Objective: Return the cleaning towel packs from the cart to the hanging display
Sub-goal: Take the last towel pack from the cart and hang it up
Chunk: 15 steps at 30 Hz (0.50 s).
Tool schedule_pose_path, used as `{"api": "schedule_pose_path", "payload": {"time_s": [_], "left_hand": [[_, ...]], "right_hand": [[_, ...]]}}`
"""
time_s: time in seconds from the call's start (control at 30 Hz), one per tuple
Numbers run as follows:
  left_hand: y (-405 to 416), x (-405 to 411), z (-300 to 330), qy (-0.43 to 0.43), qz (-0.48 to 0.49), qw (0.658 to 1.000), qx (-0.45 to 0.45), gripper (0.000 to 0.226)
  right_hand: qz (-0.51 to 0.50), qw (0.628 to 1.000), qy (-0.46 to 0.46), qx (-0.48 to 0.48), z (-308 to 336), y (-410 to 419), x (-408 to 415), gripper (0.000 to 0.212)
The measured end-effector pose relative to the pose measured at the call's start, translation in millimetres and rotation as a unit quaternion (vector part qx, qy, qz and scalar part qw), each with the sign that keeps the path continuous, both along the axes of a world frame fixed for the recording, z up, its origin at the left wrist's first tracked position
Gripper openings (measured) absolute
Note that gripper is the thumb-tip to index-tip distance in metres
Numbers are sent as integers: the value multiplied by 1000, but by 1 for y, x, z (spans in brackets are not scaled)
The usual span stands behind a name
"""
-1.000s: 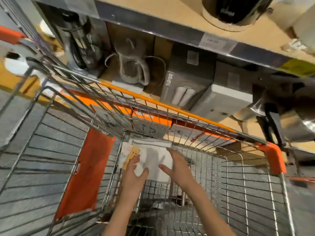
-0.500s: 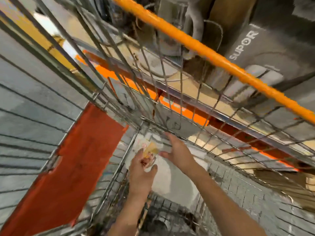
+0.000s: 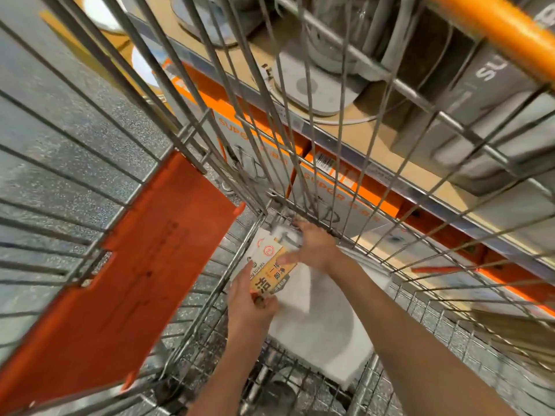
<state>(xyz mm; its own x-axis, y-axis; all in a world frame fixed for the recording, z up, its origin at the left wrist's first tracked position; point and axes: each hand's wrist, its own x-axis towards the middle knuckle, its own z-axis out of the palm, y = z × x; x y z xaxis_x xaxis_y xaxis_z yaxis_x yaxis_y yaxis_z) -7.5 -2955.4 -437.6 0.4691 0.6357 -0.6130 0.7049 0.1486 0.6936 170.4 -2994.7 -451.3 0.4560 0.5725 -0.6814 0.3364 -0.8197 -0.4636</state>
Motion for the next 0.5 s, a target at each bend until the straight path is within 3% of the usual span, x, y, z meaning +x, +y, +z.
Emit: {"api": "schedule_pose_path", "payload": {"time_s": [0.37, 0.5], "left_hand": [[-19, -11, -8, 37, -60, 996, 53, 76], [-20, -10, -8, 31, -39, 998, 48, 80]], "right_hand": [[-55, 996, 72, 26, 0, -12, -7, 95], [-58, 990, 123, 38, 10, -20, -9, 73]]}}
